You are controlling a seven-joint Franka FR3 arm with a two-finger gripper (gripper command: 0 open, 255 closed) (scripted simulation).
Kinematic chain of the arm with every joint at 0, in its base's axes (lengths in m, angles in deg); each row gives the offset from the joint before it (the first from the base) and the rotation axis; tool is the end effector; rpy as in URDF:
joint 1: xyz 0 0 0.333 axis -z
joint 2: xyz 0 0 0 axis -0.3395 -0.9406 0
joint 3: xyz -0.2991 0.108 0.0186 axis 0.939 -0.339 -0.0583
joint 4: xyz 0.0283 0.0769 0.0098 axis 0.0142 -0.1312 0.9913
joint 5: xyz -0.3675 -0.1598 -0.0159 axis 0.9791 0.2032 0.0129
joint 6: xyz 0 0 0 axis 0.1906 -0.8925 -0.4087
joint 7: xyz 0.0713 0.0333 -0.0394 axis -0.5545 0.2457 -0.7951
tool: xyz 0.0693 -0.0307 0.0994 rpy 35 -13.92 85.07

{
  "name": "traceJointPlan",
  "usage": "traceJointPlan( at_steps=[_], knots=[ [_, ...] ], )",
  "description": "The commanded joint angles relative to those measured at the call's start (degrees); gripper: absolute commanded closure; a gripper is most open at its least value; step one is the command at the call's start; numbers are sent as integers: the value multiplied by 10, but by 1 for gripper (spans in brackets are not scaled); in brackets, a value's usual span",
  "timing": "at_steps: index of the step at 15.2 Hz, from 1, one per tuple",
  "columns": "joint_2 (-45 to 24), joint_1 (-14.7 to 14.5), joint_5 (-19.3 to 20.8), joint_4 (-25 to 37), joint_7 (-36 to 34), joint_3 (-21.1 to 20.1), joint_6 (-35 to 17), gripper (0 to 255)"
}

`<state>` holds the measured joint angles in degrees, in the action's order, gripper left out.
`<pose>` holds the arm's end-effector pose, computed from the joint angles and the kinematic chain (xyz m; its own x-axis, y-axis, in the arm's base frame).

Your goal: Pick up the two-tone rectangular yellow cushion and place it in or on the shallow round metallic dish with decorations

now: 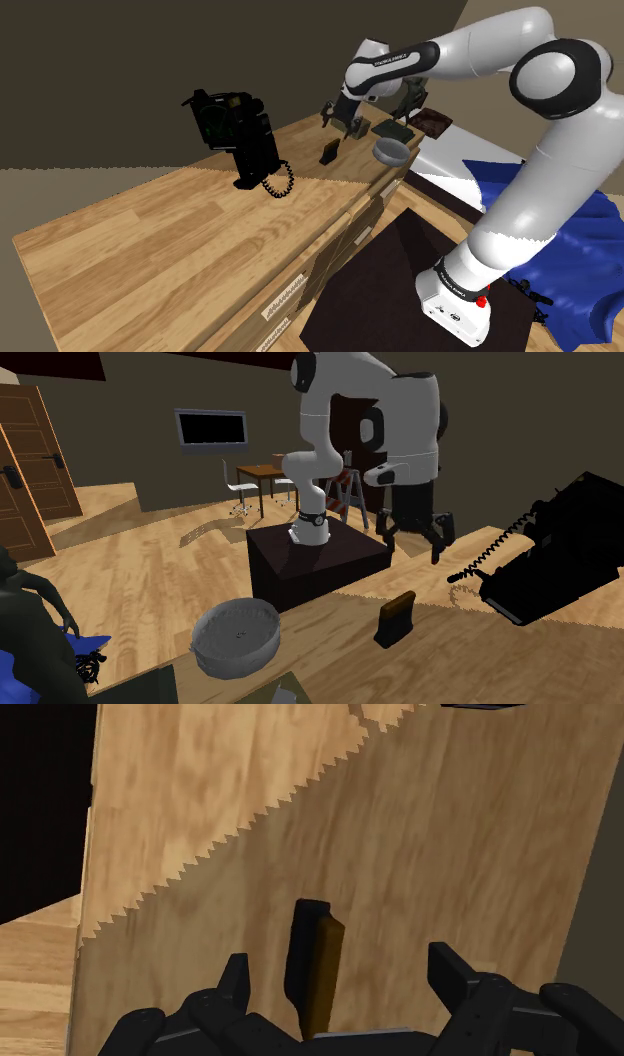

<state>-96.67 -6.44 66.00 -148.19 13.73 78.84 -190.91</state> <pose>0.5929 -0.0907 0.3493 0.3272 -0.9433 -0.0564 -0.9393 -0.3181 -0.1286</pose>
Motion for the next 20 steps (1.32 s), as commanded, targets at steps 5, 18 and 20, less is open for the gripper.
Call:
traceJointPlan(
  at_steps=[5, 18, 20],
  knots=[
    [-75, 10, -24, 29, -53, 15, -43, 0],
    [-110, 7, -27, 25, -51, 12, -82, 0],
    [-110, 7, -27, 25, -51, 12, -82, 255]
  ],
)
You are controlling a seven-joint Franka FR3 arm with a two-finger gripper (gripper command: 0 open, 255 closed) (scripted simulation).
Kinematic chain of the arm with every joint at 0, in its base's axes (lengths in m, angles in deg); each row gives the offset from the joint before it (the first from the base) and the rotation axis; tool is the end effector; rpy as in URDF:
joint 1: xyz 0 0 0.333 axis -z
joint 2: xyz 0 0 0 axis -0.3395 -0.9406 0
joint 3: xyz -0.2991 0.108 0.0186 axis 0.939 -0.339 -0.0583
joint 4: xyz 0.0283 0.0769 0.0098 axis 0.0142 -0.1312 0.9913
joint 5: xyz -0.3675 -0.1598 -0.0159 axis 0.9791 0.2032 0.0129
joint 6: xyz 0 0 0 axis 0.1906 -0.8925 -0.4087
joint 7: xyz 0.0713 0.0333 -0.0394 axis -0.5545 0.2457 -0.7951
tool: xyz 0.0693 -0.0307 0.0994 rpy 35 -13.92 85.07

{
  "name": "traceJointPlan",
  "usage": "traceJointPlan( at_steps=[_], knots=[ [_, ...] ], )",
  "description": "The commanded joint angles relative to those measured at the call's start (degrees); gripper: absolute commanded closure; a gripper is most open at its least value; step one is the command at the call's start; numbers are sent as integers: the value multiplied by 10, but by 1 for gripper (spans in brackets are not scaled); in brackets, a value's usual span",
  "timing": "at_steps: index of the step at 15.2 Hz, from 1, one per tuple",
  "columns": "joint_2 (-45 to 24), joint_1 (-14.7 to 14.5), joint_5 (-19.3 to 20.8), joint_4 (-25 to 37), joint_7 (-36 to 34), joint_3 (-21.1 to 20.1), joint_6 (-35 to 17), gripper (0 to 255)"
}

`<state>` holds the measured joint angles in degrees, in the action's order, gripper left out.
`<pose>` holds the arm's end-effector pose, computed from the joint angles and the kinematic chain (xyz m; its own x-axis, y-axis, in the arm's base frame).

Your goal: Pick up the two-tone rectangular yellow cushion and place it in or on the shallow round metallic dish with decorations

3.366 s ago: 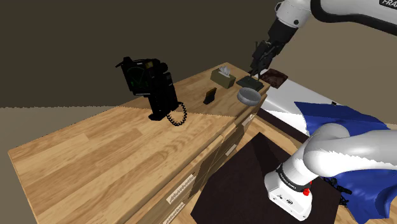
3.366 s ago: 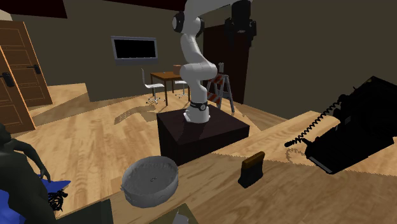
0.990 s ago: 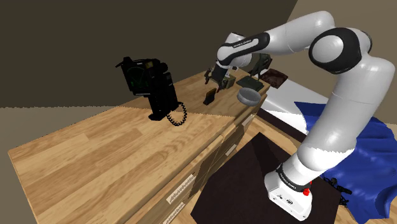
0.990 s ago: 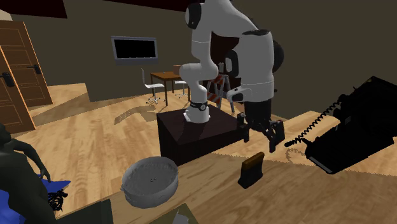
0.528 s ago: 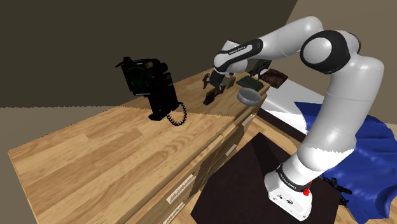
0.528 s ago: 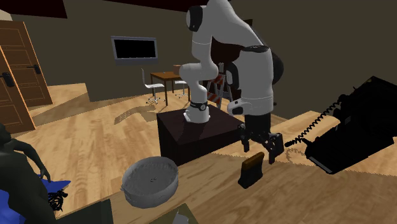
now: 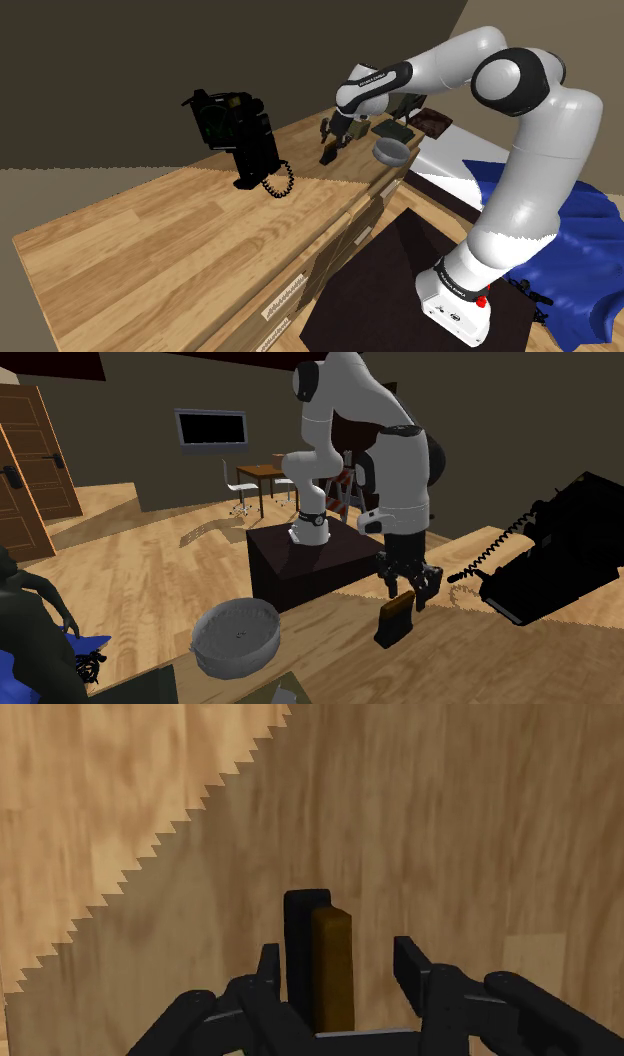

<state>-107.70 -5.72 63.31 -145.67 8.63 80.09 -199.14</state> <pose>0.6142 -0.1180 0.2649 0.1604 -0.9824 -0.0958 -0.9809 -0.1479 -0.1262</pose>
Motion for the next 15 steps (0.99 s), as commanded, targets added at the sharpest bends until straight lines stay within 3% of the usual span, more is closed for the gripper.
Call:
traceJointPlan(
  at_steps=[1, 9, 15],
  knots=[
    [0, 0, 0, 0, 0, 0, 0, 255],
    [0, 0, 0, 0, 0, 0, 0, 255],
    [29, 0, 4, 9, -7, 2, 38, 255]
  ],
)
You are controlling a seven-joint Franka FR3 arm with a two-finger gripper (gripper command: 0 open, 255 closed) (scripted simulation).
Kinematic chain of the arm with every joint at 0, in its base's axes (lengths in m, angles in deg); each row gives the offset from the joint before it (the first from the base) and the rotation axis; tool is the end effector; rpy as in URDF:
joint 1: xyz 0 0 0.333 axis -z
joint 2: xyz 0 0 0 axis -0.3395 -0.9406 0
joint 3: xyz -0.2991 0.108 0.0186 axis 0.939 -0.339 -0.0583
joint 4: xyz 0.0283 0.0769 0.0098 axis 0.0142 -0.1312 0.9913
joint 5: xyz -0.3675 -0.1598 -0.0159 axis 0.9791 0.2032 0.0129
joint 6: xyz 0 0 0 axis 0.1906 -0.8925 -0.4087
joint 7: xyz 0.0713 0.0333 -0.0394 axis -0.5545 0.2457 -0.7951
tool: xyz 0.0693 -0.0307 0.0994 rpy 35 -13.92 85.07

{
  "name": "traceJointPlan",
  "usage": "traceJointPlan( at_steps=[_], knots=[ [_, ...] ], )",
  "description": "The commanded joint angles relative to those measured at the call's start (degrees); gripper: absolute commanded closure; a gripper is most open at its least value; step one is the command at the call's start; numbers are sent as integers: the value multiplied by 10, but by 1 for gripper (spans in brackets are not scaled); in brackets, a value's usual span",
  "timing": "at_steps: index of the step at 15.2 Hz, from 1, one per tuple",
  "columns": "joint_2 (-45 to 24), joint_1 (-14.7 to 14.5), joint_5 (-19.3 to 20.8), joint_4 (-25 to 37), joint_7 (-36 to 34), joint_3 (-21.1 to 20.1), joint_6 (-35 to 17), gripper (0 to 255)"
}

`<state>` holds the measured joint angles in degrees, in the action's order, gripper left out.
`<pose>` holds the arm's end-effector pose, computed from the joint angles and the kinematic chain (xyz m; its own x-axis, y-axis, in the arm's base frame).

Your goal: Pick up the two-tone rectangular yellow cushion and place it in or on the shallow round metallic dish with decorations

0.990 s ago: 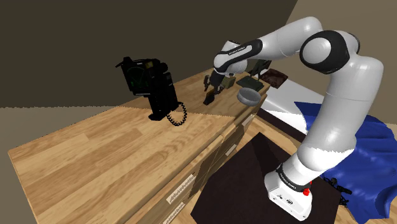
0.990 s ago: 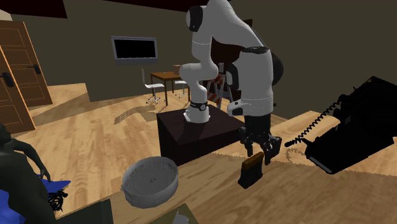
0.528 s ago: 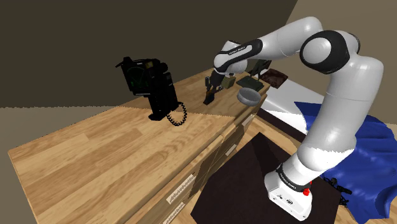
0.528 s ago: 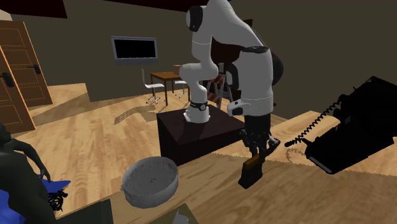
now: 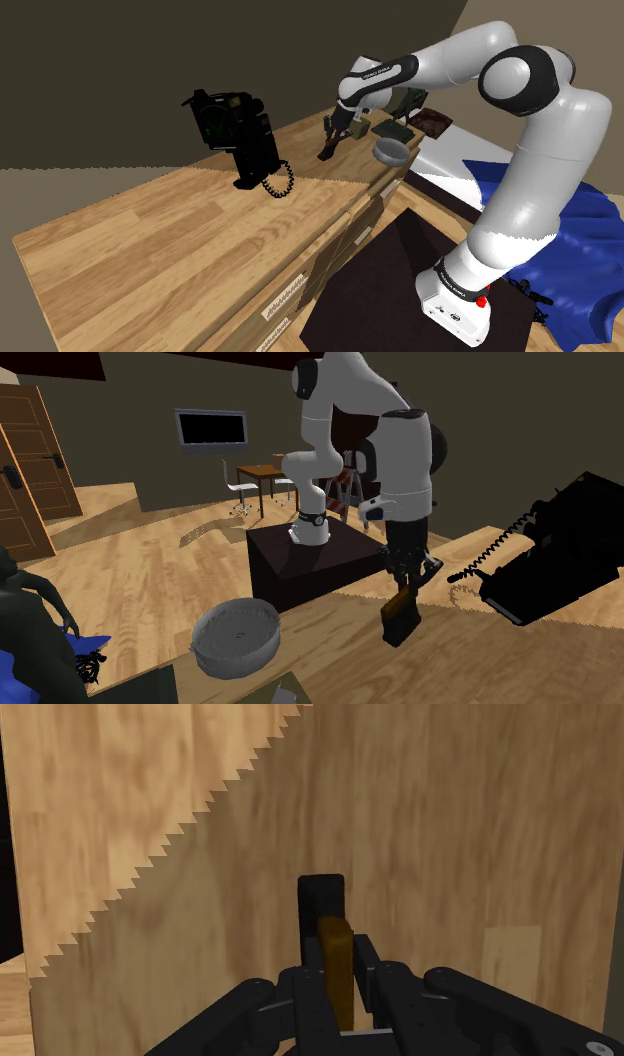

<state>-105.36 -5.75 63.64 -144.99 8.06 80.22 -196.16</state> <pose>0.6143 -0.1180 0.2906 0.1602 -0.9824 -0.0958 -0.9809 -0.1476 -0.1265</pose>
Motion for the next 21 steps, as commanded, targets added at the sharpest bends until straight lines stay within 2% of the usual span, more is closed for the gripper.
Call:
traceJointPlan(
  at_steps=[1, 17, 21],
  knots=[
    [10, 0, 2, 5, -2, 1, 14, 255],
    [67, 1, 11, 53, -19, 3, 119, 255],
    [86, 32, 2, 38, 34, 22, 131, 255]
  ],
)
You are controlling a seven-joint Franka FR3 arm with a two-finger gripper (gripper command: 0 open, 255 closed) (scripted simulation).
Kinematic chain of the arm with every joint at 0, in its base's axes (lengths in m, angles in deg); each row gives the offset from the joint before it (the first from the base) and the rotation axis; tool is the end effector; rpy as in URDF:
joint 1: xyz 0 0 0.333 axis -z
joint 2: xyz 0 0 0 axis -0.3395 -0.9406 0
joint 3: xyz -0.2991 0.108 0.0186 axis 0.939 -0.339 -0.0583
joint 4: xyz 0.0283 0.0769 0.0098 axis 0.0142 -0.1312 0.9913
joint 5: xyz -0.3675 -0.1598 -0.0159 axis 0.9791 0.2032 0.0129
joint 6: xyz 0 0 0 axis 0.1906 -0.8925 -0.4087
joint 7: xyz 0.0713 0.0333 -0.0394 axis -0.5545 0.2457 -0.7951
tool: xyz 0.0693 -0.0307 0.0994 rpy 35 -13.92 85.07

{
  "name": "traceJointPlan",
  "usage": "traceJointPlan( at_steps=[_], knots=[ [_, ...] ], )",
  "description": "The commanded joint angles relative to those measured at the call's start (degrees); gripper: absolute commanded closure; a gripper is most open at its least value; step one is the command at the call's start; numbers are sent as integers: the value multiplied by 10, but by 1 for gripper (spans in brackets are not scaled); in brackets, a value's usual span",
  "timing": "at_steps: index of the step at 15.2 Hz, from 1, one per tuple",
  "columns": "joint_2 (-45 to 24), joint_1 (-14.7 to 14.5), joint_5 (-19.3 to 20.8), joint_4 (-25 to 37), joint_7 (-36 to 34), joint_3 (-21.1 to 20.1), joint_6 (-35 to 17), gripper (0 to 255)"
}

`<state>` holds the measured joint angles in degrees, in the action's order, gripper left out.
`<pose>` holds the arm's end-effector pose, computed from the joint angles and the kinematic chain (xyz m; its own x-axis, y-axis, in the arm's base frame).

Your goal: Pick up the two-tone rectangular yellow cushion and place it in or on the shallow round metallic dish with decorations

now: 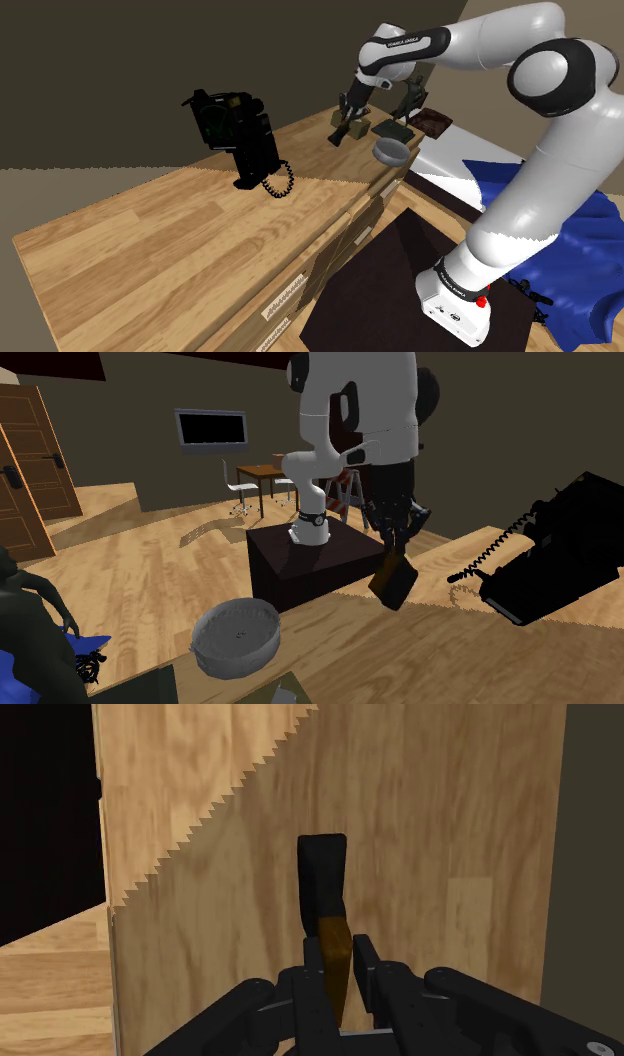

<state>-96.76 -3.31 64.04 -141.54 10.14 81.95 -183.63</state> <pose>0.5960 -0.1542 0.3907 0.1592 -0.9826 -0.0958 -0.9811 -0.1467 -0.1261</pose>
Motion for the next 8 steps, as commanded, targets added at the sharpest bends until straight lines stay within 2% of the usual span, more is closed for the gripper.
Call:
traceJointPlan(
  at_steps=[1, 8],
  knots=[
    [4, 15, -3, 1, 26, 10, 9, 255],
    [15, 69, -13, 6, 117, 47, 39, 255]
  ],
)
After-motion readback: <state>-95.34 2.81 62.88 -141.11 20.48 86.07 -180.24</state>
